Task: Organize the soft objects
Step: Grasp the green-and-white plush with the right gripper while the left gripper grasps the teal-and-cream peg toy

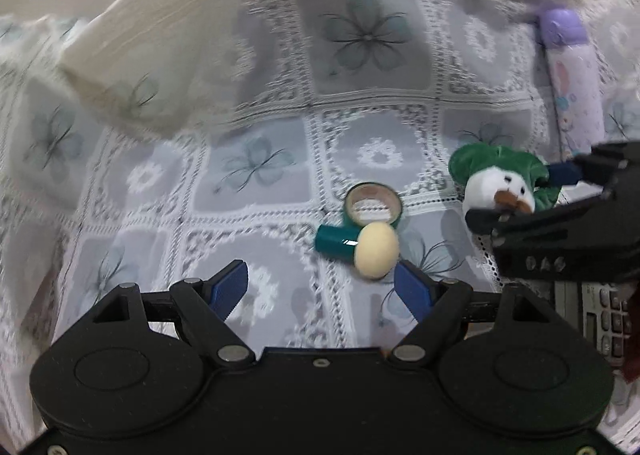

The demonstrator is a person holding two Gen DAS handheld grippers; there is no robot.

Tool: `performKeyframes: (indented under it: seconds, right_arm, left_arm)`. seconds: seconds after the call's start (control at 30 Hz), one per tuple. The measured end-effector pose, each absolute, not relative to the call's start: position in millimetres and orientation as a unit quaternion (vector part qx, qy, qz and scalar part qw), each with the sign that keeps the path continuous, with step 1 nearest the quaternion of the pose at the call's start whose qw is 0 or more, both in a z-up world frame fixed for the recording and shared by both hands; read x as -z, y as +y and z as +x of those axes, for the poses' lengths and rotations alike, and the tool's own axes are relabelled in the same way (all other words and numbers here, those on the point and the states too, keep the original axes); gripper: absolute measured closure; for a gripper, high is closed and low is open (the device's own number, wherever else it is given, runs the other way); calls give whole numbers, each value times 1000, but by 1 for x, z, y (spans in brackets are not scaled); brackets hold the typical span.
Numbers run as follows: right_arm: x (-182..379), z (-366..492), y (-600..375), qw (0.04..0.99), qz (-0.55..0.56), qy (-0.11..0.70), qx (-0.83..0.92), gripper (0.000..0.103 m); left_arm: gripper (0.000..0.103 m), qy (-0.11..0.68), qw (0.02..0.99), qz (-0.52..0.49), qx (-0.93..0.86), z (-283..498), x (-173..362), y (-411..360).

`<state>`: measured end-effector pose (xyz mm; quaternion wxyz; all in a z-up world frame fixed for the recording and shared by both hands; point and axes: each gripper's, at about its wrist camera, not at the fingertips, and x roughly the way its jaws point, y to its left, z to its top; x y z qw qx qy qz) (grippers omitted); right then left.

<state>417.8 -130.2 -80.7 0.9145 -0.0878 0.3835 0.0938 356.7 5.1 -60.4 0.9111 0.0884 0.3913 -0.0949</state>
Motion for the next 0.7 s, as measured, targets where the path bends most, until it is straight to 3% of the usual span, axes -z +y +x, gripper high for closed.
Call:
performKeyframes:
  seconds: [0.6, 0.67, 0.7]
  right_arm:
    - [69, 411, -161, 922, -34, 376, -83, 35]
    - [70, 410, -163, 922, -31, 378, -81, 35]
    - [71, 410, -164, 922, -30, 379, -80, 35]
  left_arm:
    - [27, 414, 889, 126, 148, 400, 95, -15]
    - [33, 416, 888, 118, 156, 402, 97, -12]
    - [40, 419, 886, 111, 165, 404, 98, -10]
